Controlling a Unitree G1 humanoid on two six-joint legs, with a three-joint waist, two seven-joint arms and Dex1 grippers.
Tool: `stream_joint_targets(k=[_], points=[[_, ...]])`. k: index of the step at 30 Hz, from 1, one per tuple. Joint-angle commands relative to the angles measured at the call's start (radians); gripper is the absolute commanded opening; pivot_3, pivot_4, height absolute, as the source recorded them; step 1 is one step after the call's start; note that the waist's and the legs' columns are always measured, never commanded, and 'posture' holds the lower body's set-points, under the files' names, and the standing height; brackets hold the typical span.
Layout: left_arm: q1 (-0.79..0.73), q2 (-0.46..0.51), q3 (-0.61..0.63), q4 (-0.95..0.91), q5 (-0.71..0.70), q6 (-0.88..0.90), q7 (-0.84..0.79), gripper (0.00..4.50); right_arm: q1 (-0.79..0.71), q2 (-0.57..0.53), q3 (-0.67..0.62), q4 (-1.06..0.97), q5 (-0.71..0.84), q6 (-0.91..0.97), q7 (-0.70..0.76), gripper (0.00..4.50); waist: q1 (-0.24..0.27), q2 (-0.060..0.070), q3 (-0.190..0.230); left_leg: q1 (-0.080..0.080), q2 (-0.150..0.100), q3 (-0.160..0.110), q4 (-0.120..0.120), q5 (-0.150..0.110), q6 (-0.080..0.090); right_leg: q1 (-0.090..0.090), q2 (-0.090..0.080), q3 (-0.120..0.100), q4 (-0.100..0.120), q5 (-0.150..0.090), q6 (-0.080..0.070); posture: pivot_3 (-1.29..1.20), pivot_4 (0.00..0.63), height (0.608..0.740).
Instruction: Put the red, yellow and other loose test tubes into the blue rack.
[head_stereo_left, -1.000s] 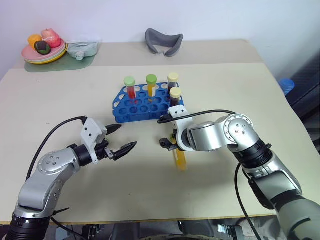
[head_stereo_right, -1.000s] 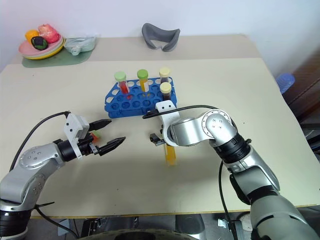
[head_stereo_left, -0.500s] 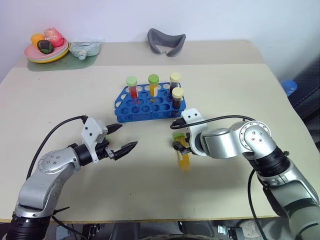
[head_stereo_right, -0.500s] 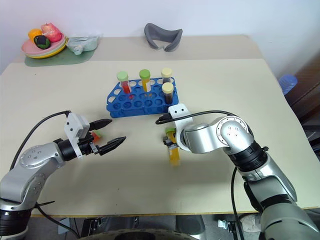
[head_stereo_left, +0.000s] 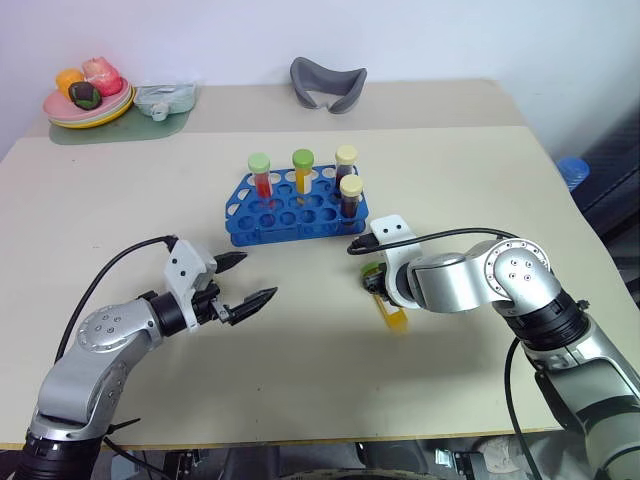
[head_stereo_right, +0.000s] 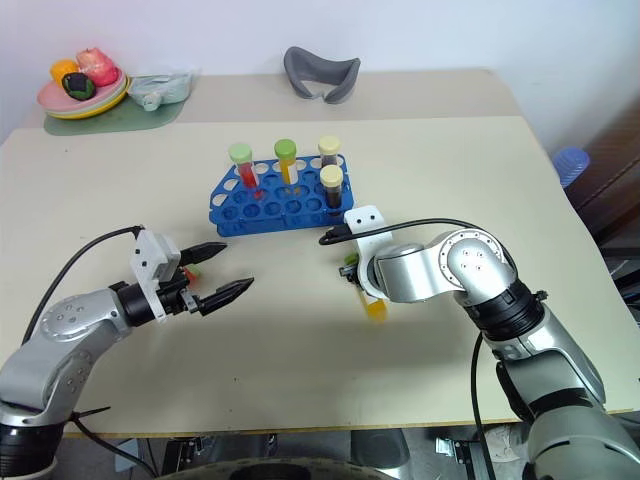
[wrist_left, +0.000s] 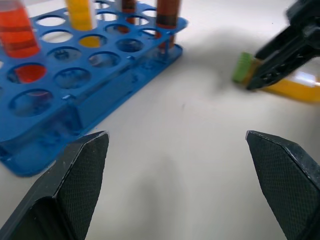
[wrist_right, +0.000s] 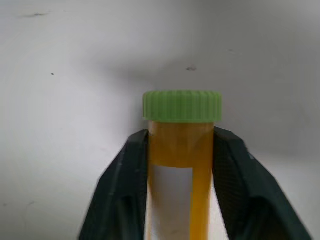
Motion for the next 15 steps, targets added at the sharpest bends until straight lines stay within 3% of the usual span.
stream_joint_targets(k=[1,9,15], points=[[0.019,0.027,0.004,-0.046,-0.028,-0.001,-0.041,4.50,0.009,0.004,0.025,0.008,0.016,0.017,0.035,1.68,-0.001,0.000,0.000,0.000,0.000,0.000,0.000,0.000,0.000,0.000,0.000,0.000,0.000,0.000,0.000,0.00,0.150,0.740],[0.076,0.120,-0.060,-0.060,0.007,-0.032,-0.163,4.50,-0.024,-0.032,0.046,0.004,0.016,0.047,0.139,1.68,-0.001,0.000,0.000,0.000,0.000,0.000,-0.001,0.000,0.000,0.000,0.000,0.000,-0.001,0.000,0.000,0.00,0.150,0.740],[0.081,0.132,-0.083,-0.050,0.032,-0.068,-0.188,4.50,-0.049,-0.064,0.076,0.003,0.016,0.055,0.211,1.68,0.000,0.000,0.000,0.000,0.000,0.000,-0.002,0.000,0.000,0.000,0.000,0.000,-0.001,0.000,0.000,0.00,0.150,0.740]])
